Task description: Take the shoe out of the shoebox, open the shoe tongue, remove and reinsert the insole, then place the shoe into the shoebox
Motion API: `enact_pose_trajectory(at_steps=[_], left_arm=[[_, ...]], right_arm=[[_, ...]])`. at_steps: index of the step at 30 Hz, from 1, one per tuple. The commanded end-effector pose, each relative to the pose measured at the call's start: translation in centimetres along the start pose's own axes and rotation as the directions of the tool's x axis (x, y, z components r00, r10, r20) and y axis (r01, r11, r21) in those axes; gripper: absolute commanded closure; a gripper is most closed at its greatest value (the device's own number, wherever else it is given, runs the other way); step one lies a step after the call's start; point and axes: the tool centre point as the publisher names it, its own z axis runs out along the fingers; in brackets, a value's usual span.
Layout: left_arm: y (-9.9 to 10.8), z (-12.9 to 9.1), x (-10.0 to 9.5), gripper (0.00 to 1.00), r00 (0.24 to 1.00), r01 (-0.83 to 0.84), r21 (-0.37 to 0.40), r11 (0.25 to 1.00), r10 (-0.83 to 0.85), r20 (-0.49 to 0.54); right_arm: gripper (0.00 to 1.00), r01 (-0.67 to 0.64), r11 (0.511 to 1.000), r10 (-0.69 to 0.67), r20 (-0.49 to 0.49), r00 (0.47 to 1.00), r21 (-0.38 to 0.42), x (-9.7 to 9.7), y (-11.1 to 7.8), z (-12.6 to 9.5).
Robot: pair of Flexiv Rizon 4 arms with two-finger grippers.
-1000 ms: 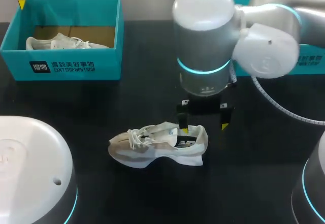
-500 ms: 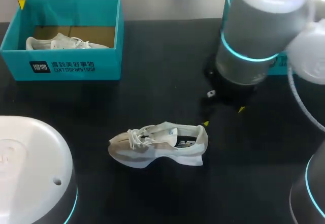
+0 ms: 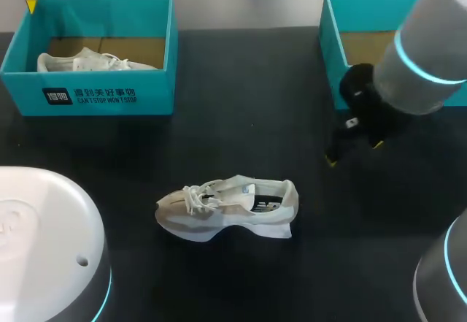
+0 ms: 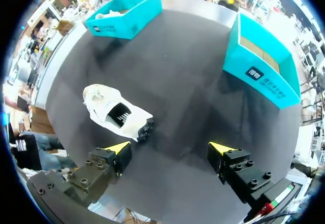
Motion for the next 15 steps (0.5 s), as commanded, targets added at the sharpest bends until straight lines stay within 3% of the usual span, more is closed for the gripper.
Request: enact_pose_trajectory(at_steps=[1, 5, 8, 9, 15], left_arm=[[0.0, -0.1, 0.1, 0.0, 1.0, -0.001, 0.0, 1.0, 0.001, -0.002], [0.0, -0.1, 0.1, 0.0, 1.0, -0.001, 0.0, 1.0, 0.001, -0.002], [0.0, -0.1, 0.1, 0.0, 1.0, -0.001, 0.0, 1.0, 0.001, -0.002], [0.0, -0.1, 0.1, 0.0, 1.0, -0.001, 0.0, 1.0, 0.001, -0.002], [0.0, -0.1, 0.1, 0.0, 1.0, -0.001, 0.0, 1.0, 0.001, -0.002]], right_arm=[[0.0, 0.032, 0.954, -0.196, -0.536, 0.821, -0.299, -2.5, -1.7, -0.8], [0.0, 0.083, 0.914, -0.327, -0.599, 0.731, -0.397, -3.4, -1.9, -0.7], [0.0, 0.145, 0.843, -0.491, -0.63, 0.601, -0.519, -4.1, -1.9, -0.2], [0.0, 0.186, 0.839, -0.518, -0.643, 0.565, -0.512, -4.1, -1.9, 0.2], [0.0, 0.186, 0.839, -0.518, -0.643, 0.565, -0.512, -4.1, -1.9, 0.2]])
